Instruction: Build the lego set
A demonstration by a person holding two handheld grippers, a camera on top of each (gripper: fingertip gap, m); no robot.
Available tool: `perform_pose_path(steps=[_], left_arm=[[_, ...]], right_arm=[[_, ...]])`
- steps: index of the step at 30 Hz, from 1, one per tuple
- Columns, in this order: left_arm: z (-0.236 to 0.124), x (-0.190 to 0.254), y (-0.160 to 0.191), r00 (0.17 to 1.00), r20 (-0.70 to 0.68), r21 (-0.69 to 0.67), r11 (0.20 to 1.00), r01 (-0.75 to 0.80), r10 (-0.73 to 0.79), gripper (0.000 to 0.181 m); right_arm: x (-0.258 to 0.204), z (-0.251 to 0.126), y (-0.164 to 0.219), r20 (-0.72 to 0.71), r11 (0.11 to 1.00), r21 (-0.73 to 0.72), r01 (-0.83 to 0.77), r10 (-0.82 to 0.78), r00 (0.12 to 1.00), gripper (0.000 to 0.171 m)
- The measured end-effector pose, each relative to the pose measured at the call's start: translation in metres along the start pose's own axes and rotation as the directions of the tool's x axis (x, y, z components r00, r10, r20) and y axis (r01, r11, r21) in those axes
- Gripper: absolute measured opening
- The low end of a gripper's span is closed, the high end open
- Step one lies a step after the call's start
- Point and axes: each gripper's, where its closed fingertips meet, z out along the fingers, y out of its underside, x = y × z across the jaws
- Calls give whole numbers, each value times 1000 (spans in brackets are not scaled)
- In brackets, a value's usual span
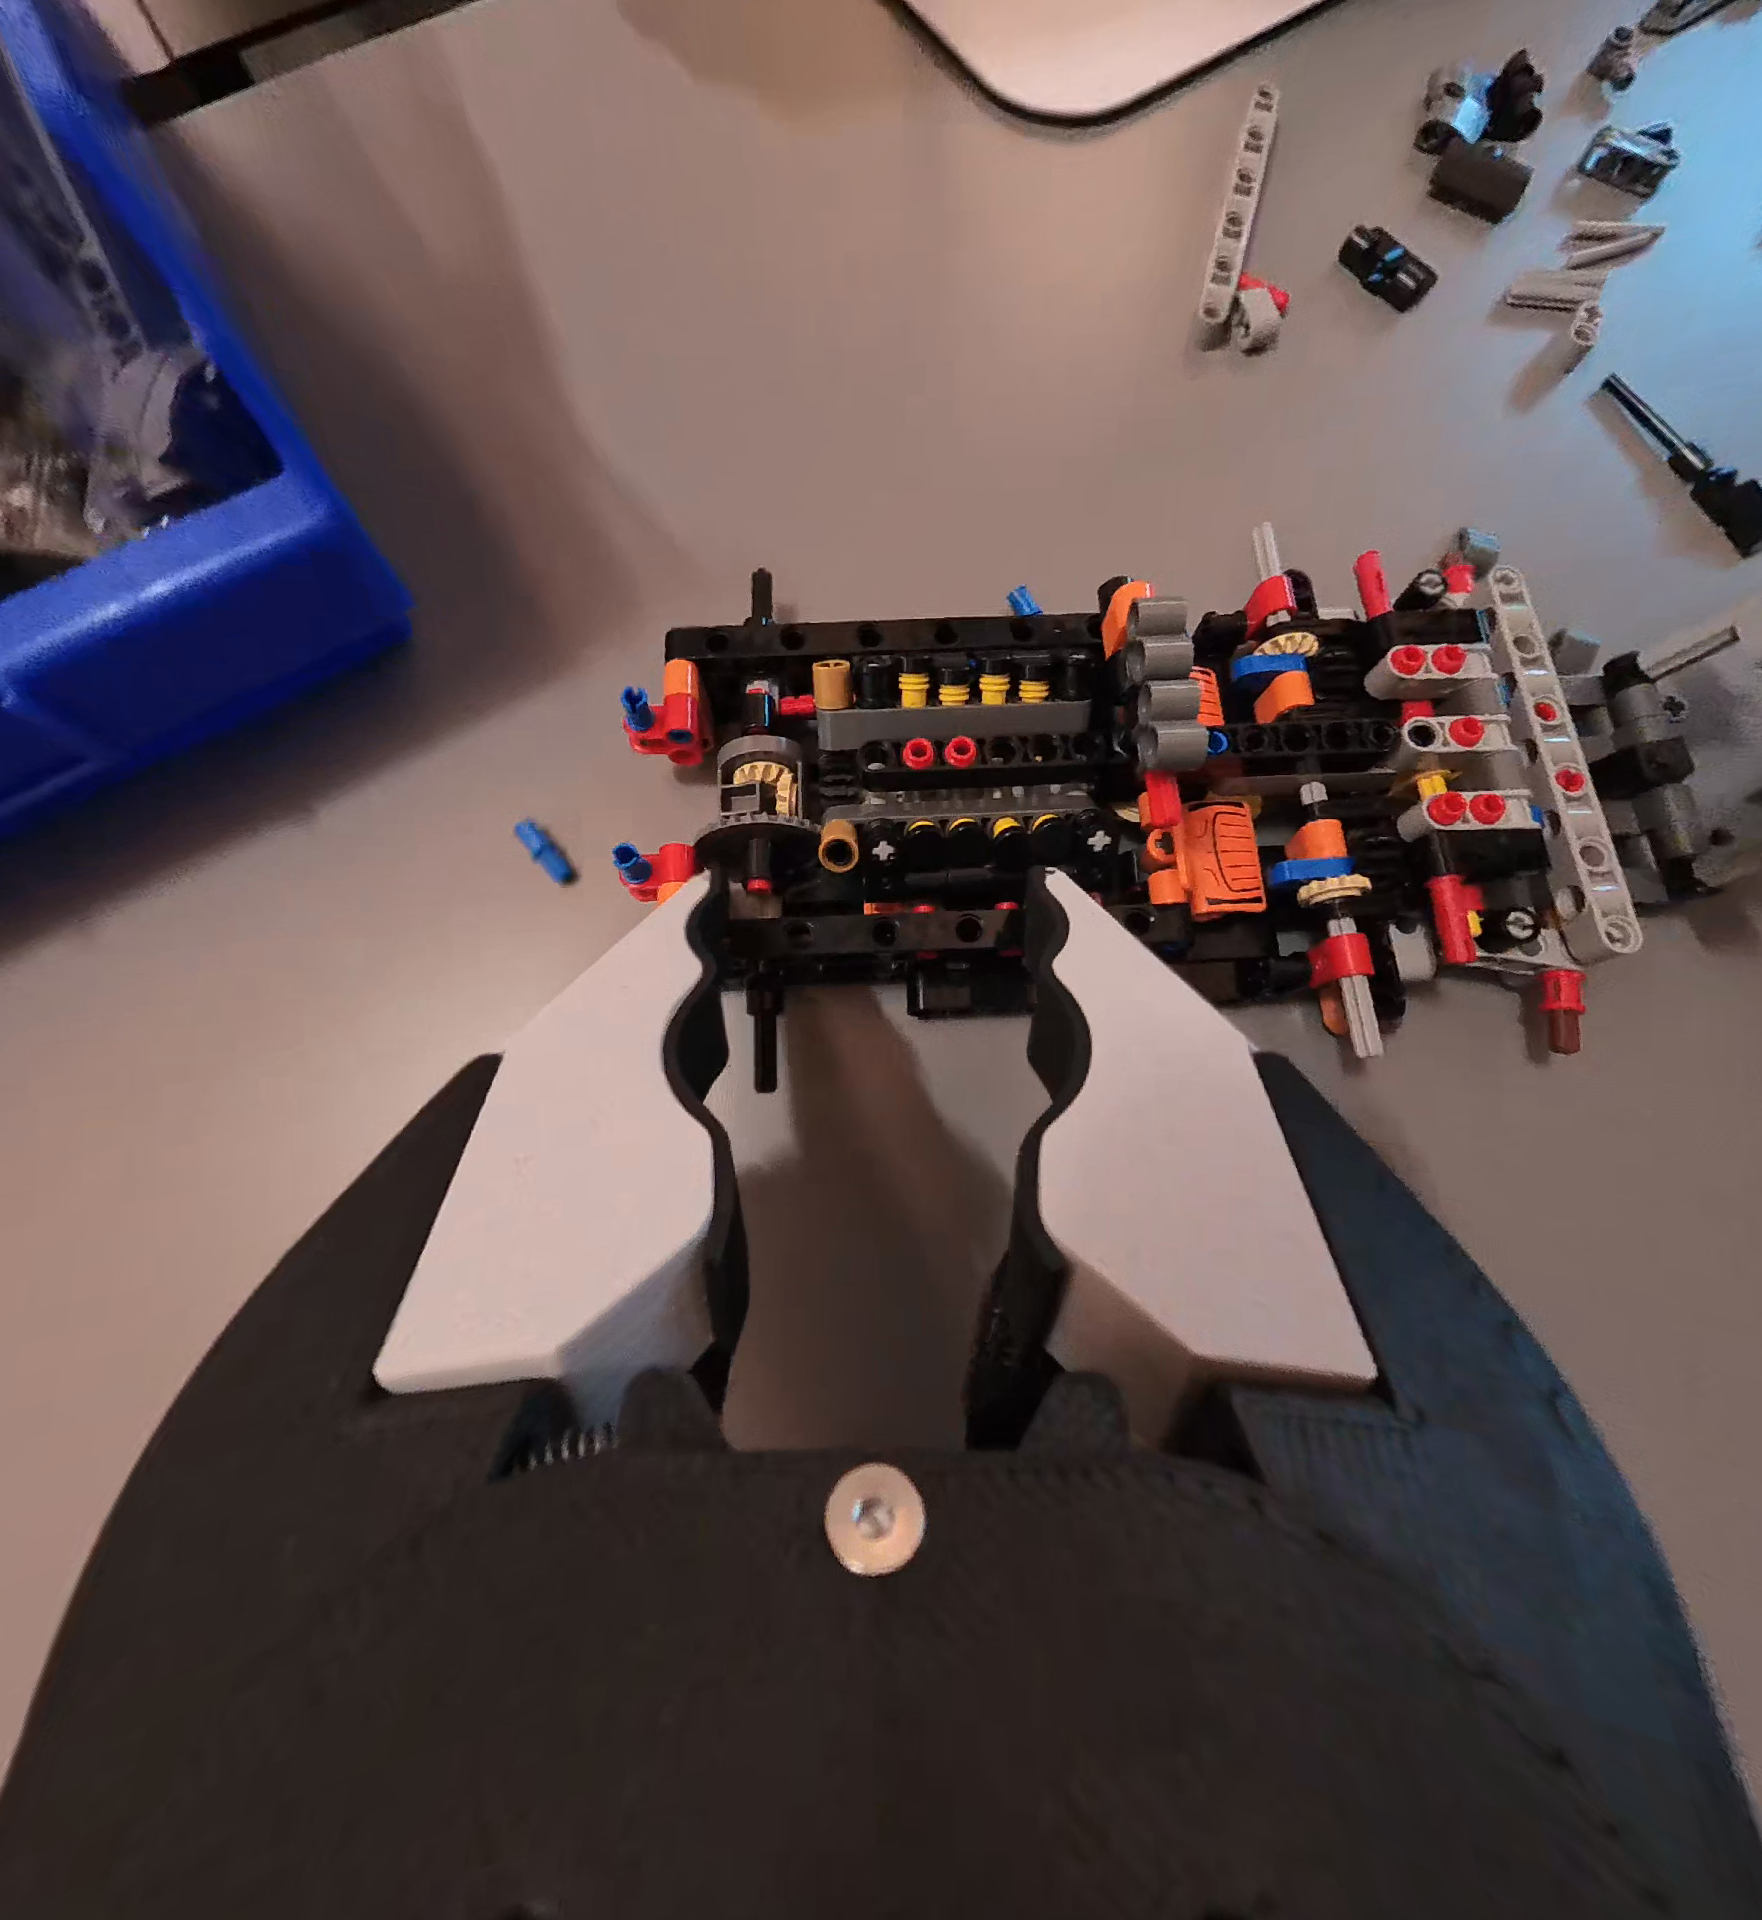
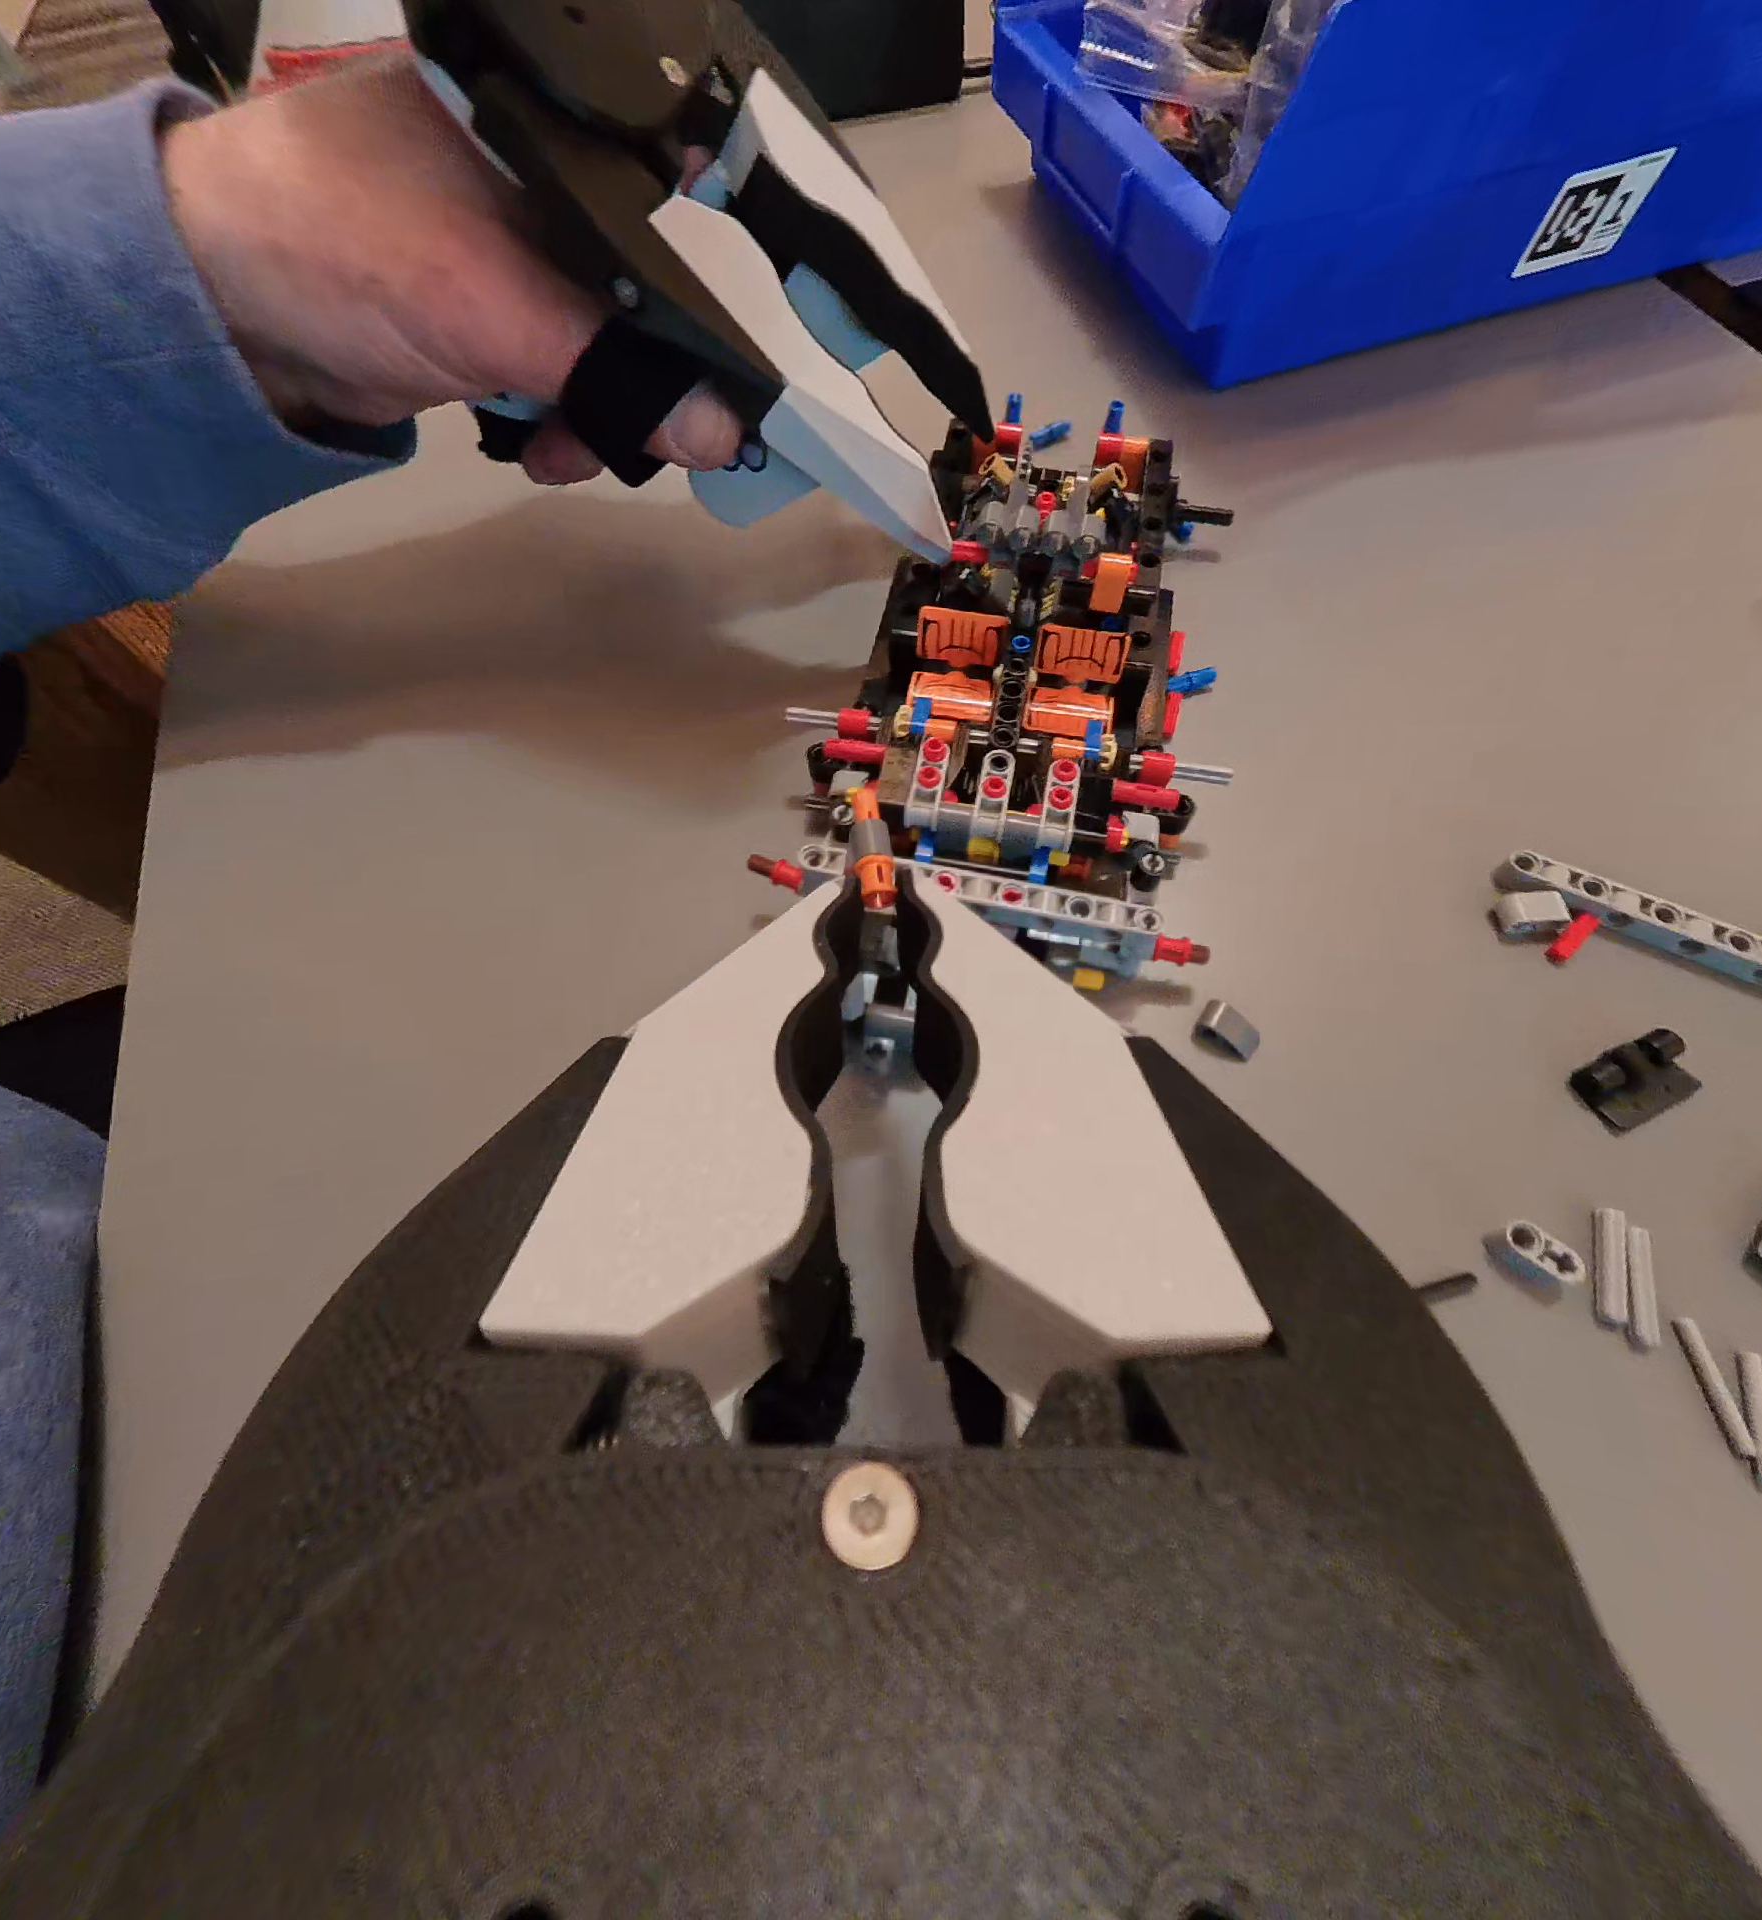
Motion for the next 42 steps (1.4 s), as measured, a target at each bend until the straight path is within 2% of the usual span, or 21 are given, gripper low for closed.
perform_pose_path(steps=[3, 12, 21, 24, 27, 32, 35, 37, 42], left_arm=[[8, 4, -8, 997, -51, 3, 998, -60, 60, 49], [31, 9, -30, 968, -177, 29, 984, -176, 178, 49], [48, 14, -48, 902, -293, 66, 948, -310, 316, 50], [47, 3, -50, 916, -258, 61, 952, -301, 307, 55], [30, 2, -57, 932, -199, 102, 953, -286, 302, 63], [-13, 55, -75, 901, -158, 203, 906, -371, 405, 62], [-26, 103, -76, 863, -193, 221, 878, -425, 467, 58], [-28, 126, -72, 825, -183, 219, 840, -496, 535, 50], [-5, 160, -51, 779, -238, 157, 814, -559, 581, 46]], right_arm=[[1, -9, 2, -6, 1000, 11, -7, 7, 1000, 3], [-1, -26, -5, 2, 997, 72, -31, 31, 1000, 4], [8, -49, -6, -22, 991, 119, -57, 60, 998, 4], [15, -58, -2, -45, 989, 129, -69, 75, 996, 4], [26, -61, 2, -62, 988, 132, -84, 93, 994, 4], [34, -64, 2, -68, 985, 145, -90, 100, 993, 4], [33, -68, 6, -71, 985, 146, -89, 100, 992, 4], [32, -72, 12, -75, 985, 145, -94, 106, 992, 4], [28, -84, 23, -87, 984, 148, -103, 117, 989, 4]])
